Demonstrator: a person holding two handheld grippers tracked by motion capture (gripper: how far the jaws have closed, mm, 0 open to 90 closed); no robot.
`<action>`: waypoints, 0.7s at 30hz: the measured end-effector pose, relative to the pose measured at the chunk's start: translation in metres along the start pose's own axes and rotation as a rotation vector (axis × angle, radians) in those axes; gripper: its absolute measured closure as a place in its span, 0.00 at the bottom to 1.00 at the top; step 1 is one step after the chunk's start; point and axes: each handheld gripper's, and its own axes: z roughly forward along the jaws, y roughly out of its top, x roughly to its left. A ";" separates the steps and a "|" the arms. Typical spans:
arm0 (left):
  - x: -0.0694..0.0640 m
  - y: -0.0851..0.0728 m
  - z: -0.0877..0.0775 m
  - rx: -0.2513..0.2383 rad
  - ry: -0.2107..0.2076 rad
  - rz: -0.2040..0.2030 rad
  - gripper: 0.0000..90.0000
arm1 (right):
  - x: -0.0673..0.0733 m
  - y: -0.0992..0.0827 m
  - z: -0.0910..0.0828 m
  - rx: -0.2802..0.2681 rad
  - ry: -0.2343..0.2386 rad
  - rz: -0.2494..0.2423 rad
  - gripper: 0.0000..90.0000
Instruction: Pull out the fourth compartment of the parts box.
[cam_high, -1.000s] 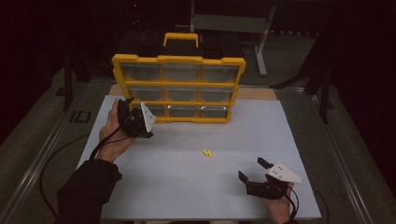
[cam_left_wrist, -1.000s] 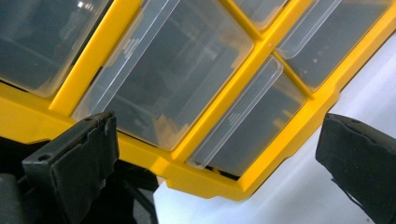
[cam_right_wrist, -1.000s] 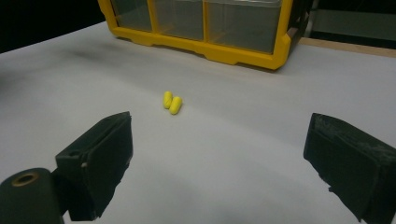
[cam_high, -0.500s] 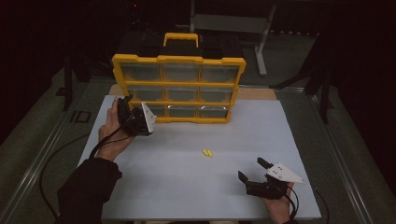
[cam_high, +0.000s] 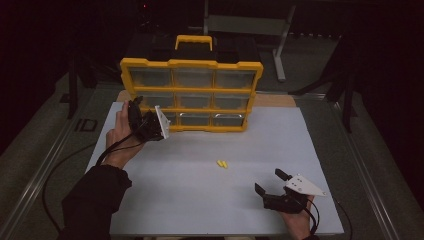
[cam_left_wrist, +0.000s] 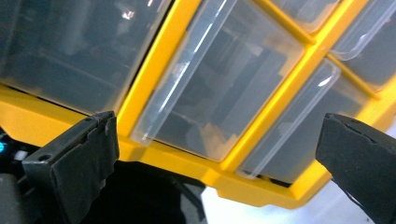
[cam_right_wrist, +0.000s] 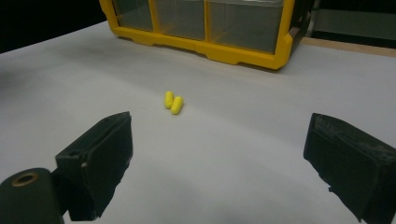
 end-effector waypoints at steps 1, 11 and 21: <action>0.000 0.001 0.001 0.001 0.006 0.004 0.00 | 0.000 0.000 0.000 0.000 0.000 0.000 0.09; 0.002 0.009 0.006 0.036 0.044 0.061 0.01 | 0.000 0.000 0.000 -0.001 0.003 0.001 0.09; 0.001 0.013 0.014 0.052 0.122 0.129 0.07 | 0.000 0.000 -0.001 -0.003 0.003 0.004 0.09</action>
